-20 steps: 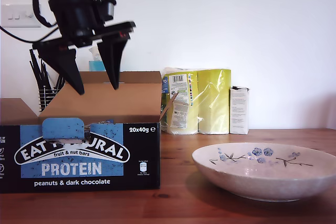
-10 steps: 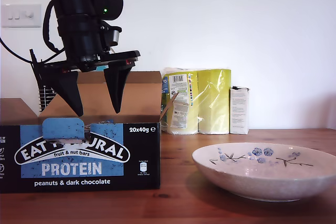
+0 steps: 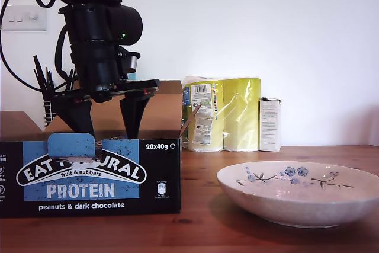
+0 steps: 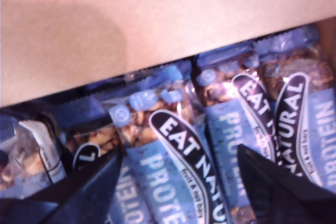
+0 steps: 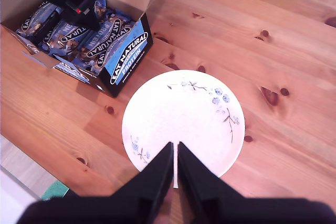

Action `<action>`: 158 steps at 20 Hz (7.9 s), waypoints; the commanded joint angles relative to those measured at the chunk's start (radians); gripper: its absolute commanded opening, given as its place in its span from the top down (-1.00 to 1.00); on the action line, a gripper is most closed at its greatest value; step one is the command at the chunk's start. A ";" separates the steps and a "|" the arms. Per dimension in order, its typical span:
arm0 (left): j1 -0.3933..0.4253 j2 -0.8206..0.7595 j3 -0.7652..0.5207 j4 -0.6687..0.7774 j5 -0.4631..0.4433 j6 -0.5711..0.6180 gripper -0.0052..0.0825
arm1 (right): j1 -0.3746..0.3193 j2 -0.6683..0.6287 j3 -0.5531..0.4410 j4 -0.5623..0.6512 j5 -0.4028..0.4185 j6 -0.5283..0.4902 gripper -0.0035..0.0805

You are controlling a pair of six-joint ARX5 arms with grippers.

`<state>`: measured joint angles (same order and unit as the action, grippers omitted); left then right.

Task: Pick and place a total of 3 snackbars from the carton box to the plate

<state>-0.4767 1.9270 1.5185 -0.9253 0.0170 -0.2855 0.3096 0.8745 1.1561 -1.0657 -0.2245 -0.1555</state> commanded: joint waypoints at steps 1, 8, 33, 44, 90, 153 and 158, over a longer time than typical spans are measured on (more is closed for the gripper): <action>0.006 0.013 -0.006 -0.022 0.001 -0.007 -0.28 | 0.005 -0.002 -0.003 0.006 -0.001 -0.003 0.95; 0.006 0.012 -0.005 -0.040 0.001 -0.002 0.45 | 0.007 -0.002 -0.003 0.010 -0.001 -0.003 0.95; -0.468 -0.043 0.227 0.285 0.031 0.161 0.51 | 0.011 -0.291 -0.004 -0.171 -0.011 0.021 0.95; -0.537 0.209 0.227 0.366 0.062 0.215 0.51 | 0.011 -0.317 -0.004 -0.184 -0.008 0.016 0.95; -0.142 -0.539 -0.276 0.293 0.150 0.285 0.93 | 0.011 -0.310 -0.126 0.105 -0.021 0.015 0.95; -0.424 -0.193 -0.013 0.487 -0.076 0.228 0.75 | 0.010 -0.390 -0.206 -0.039 -0.096 0.070 0.95; -0.474 -0.063 -0.013 0.561 -0.061 0.285 0.75 | 0.011 -0.407 -0.206 -0.047 -0.095 0.076 0.95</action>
<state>-0.9432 1.8591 1.5116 -0.3836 -0.0486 -0.0151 0.3161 0.4797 0.9623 -1.1164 -0.3225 -0.0795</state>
